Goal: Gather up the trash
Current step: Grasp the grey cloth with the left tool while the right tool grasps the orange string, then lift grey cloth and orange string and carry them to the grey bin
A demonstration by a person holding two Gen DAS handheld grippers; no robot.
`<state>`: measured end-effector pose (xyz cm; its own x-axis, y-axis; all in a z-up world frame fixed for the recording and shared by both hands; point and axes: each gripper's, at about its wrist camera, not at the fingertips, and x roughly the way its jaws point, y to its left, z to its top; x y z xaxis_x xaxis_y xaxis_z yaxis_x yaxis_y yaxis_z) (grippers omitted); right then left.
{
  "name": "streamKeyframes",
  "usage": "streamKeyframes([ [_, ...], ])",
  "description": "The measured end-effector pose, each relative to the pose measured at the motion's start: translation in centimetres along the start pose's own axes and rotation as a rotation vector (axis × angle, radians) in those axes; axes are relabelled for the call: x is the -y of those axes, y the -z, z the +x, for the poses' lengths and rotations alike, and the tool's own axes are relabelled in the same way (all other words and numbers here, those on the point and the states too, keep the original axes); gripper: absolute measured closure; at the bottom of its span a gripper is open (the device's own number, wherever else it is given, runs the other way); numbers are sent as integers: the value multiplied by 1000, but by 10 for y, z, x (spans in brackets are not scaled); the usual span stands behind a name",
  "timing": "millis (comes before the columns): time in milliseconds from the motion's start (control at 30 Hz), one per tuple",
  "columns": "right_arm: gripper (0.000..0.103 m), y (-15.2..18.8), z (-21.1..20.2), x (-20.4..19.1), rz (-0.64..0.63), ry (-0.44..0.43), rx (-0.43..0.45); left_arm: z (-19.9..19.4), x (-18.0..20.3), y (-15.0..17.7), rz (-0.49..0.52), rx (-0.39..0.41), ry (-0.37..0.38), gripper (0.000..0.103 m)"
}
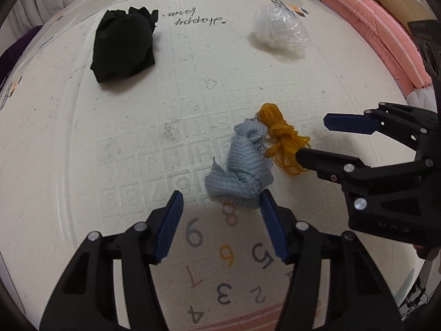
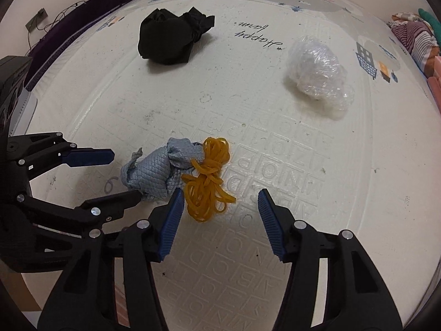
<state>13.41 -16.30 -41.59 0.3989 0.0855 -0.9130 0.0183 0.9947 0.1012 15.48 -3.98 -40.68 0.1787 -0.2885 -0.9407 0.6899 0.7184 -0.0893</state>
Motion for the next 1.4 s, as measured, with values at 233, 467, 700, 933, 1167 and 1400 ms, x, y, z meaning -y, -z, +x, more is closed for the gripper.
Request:
streamKeyframes([
  [233,85,2,15,-6,-54,-42,-42,9,7,-1,73,12,14,77],
  [467,94,-3,3,-6,-34,-42,-31,4,10,-8,82,21,13,89],
  [700,94,-7,-26,-6,3,-25,-2,-20,9,-15,59,48,-12,90],
  [933,94,-20,-85,-16,33,-31,39,-82,5,-18,12,86,-34,91],
  [1167,94,-38,-161,-41,15,-41,82,-170,-7,-18,-70,135,-77,91],
  [1400,94,-54,-245,-76,-45,-59,144,-262,-18,-12,-170,186,-149,90],
])
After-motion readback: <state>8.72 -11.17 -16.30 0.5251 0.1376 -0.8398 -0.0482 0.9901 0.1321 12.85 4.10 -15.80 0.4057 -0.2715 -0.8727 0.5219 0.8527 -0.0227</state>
